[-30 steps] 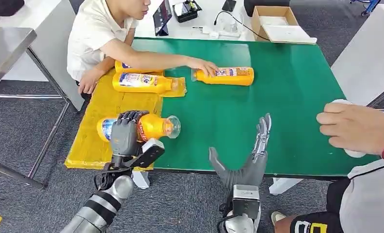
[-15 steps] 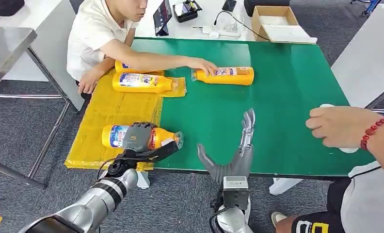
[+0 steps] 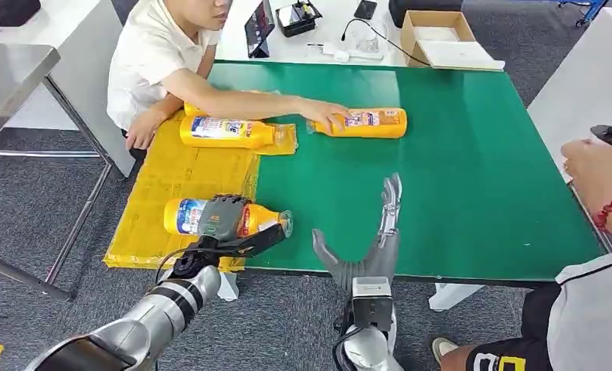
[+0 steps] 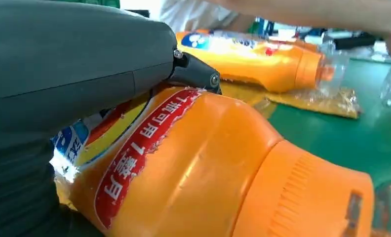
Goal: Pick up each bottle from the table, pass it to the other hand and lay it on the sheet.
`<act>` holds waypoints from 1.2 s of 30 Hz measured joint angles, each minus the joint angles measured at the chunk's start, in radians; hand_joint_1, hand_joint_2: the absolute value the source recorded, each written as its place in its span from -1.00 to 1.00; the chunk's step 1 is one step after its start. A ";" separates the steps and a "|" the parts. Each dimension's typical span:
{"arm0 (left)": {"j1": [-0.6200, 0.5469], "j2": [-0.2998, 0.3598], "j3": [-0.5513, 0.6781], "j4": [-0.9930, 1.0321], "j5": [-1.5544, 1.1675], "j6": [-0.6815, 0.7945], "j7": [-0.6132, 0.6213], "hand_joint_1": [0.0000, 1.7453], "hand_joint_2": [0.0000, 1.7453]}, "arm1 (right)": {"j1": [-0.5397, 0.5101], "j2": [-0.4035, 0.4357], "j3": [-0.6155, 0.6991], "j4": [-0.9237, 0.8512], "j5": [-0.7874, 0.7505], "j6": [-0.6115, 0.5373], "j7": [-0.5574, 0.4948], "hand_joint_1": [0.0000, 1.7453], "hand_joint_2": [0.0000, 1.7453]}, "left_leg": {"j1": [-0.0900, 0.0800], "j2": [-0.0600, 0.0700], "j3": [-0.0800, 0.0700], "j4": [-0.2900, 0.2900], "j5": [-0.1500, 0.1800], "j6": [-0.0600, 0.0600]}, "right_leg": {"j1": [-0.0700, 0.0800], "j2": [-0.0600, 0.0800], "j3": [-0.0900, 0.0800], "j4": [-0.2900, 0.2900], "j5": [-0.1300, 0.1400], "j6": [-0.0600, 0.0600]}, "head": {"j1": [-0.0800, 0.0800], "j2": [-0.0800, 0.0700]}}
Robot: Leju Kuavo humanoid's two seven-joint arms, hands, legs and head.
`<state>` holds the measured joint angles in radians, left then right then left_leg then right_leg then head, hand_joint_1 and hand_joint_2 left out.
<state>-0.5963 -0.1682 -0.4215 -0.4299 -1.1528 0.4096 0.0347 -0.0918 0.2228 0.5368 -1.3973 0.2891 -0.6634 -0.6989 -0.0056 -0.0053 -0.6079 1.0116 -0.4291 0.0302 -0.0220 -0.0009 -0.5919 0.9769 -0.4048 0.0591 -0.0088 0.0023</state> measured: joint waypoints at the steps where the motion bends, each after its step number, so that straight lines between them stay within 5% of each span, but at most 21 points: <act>1: -0.007 0.000 0.003 0.005 0.013 -0.017 0.004 -1.00 1.00 | -0.002 0.000 0.004 0.005 -0.001 0.000 0.000 -1.00 1.00 | 0.000 0.000 0.001 0.000 0.000 0.000 | 0.000 0.000 0.000 0.000 0.000 0.000 | 0.000 0.000; 5: -0.026 -0.003 0.036 0.022 0.088 -0.111 -0.017 -1.00 1.00 | -0.006 0.000 0.017 0.019 -0.009 0.000 0.000 -1.00 1.00 | 0.000 0.001 0.002 0.000 0.000 0.000 | 0.000 0.000 0.001 0.000 0.000 0.000 | -0.001 0.000; 13: -0.042 -0.028 0.193 0.016 0.403 -0.428 -0.253 -1.00 1.00 | -0.015 -0.010 0.050 0.048 -0.057 0.000 0.000 -1.00 1.00 | 0.000 -0.005 0.007 0.000 0.000 0.000 | 0.000 -0.004 0.008 0.000 -0.001 -0.001 | 0.000 0.000; 14: -0.042 -0.031 0.204 0.016 0.414 -0.439 -0.261 -1.00 -1.00 | -0.015 -0.011 0.051 0.050 -0.060 0.000 0.000 -1.00 1.00 | 0.000 -0.004 0.007 0.000 0.000 0.000 | 0.000 -0.004 0.008 0.000 -0.001 -0.001 | 0.000 0.000; 20: -0.010 -0.039 0.309 -0.015 0.717 -0.754 -0.370 -1.00 -1.00 | -0.023 -0.015 0.079 0.067 -0.072 0.000 0.000 -1.00 1.00 | 0.000 -0.004 0.007 0.000 0.001 0.000 | 0.000 -0.003 0.008 0.000 0.000 0.000 | 0.000 0.000; 30: 0.048 -0.038 0.364 -0.082 0.855 -0.890 -0.403 -1.00 -1.00 | -0.037 -0.026 0.090 0.086 -0.072 0.000 0.000 -1.00 1.00 | 0.000 -0.004 0.004 0.000 0.001 0.000 | 0.000 -0.004 0.005 0.000 0.000 0.000 | 0.000 0.000; 31: 0.059 -0.038 0.364 -0.099 0.872 -0.889 -0.408 -1.00 1.00 | -0.036 -0.027 0.089 0.088 -0.071 0.000 0.000 -1.00 1.00 | 0.000 -0.004 0.003 0.000 0.001 0.000 | 0.000 -0.004 0.004 0.000 0.000 0.000 | 0.000 0.000; 36: 0.167 -0.053 0.331 -0.276 1.052 -0.711 -0.425 -1.00 1.00 | -0.016 -0.029 0.068 0.080 -0.022 0.000 0.000 -1.00 1.00 | 0.000 -0.004 0.000 0.000 0.001 0.000 | 0.000 -0.003 0.000 0.000 0.000 0.000 | 0.000 0.000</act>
<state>-0.4297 -0.2209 -0.0905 -0.7055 -0.1009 -0.3012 -0.3903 -0.1080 0.1934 0.6050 -1.3169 0.2667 -0.6634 -0.6989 -0.0059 -0.0092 -0.6083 1.0114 -0.4281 0.0299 -0.0223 -0.0043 -0.5920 0.9767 -0.4053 0.0589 -0.0088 0.0023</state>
